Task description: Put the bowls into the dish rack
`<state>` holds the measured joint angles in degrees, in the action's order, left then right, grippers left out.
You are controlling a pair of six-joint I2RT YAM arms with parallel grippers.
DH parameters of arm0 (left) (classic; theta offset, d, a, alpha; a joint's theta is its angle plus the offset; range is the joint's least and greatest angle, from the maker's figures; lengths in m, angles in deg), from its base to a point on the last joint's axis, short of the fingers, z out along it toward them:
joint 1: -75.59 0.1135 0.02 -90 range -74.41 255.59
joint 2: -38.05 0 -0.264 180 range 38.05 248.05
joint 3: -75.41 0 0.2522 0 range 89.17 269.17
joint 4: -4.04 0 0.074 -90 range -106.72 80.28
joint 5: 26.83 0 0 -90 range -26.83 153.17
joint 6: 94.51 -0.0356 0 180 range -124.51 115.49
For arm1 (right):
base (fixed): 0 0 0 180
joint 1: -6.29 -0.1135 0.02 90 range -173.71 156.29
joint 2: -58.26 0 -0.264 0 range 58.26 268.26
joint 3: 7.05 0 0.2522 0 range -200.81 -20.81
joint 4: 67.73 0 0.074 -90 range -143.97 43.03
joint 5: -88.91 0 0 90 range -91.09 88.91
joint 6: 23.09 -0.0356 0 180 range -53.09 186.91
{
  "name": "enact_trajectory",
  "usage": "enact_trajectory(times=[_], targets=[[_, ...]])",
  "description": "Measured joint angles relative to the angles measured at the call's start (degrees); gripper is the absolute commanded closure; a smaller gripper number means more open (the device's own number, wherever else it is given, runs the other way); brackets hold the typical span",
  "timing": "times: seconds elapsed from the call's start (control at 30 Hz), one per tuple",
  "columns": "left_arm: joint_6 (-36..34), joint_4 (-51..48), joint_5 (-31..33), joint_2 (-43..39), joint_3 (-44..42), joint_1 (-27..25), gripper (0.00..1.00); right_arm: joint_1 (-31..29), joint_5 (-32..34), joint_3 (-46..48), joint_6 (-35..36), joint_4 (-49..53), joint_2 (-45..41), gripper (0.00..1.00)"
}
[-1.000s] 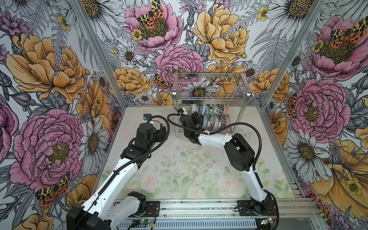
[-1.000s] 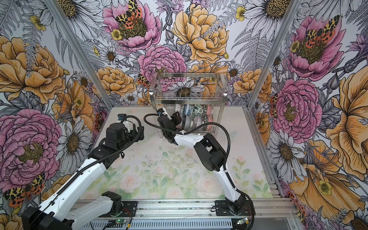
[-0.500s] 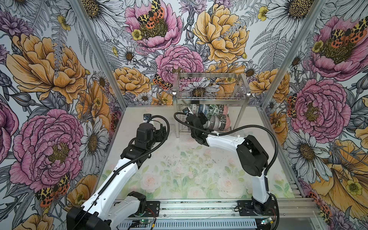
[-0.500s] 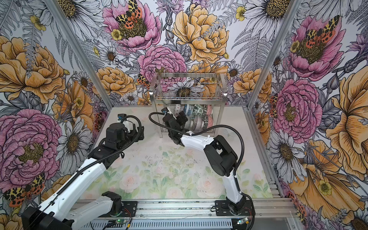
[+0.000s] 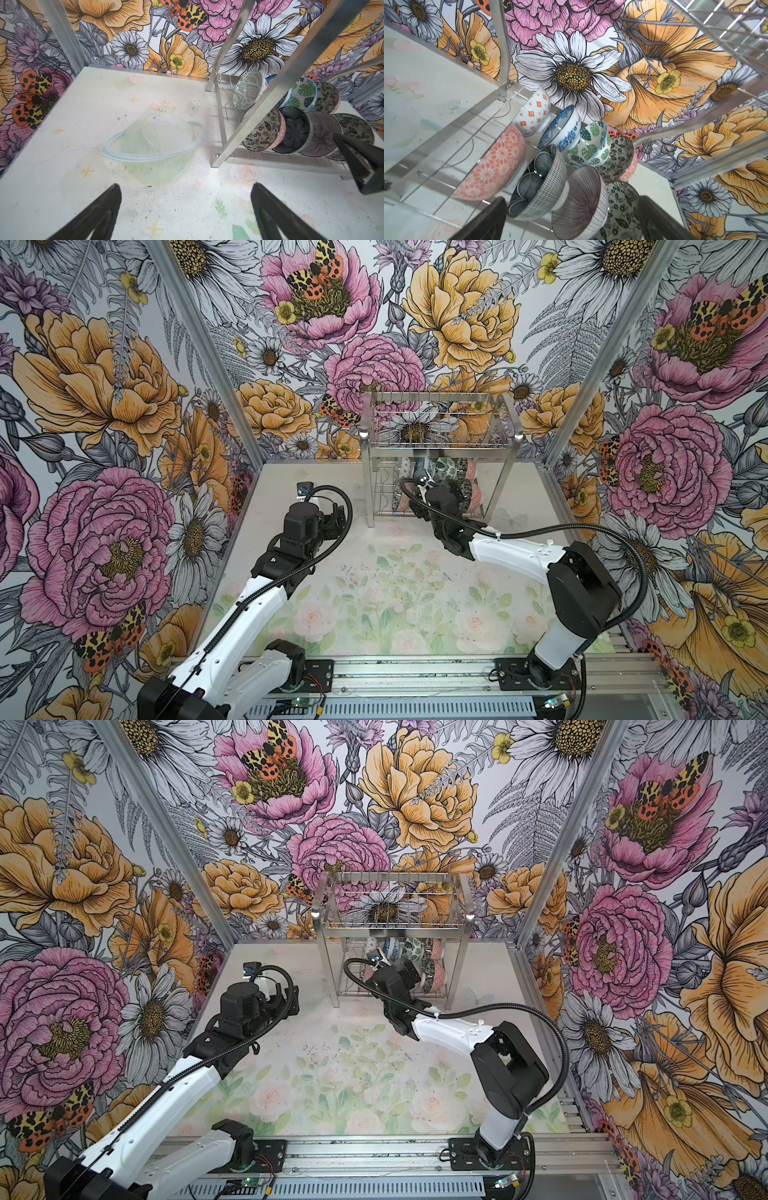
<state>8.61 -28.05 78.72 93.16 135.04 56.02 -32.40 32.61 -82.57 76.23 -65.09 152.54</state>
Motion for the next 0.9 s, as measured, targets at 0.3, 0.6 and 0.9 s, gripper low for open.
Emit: enact_trajectory(times=[0.3,0.6,0.9], targets=[[-0.1,7.0,3.5,-1.9,-5.0,0.9,0.01,8.8,-7.5,14.9,-5.5,-1.4,-18.7,0.0],[-6.8,22.2,7.2,-0.6,-18.2,4.0,0.01,24.2,-9.8,31.8,-12.0,-5.5,-28.3,0.0],[-7.8,41.2,7.6,6.6,-26.1,14.9,0.01,31.1,-9.6,34.2,-14.2,-14.7,-21.5,0.02]])
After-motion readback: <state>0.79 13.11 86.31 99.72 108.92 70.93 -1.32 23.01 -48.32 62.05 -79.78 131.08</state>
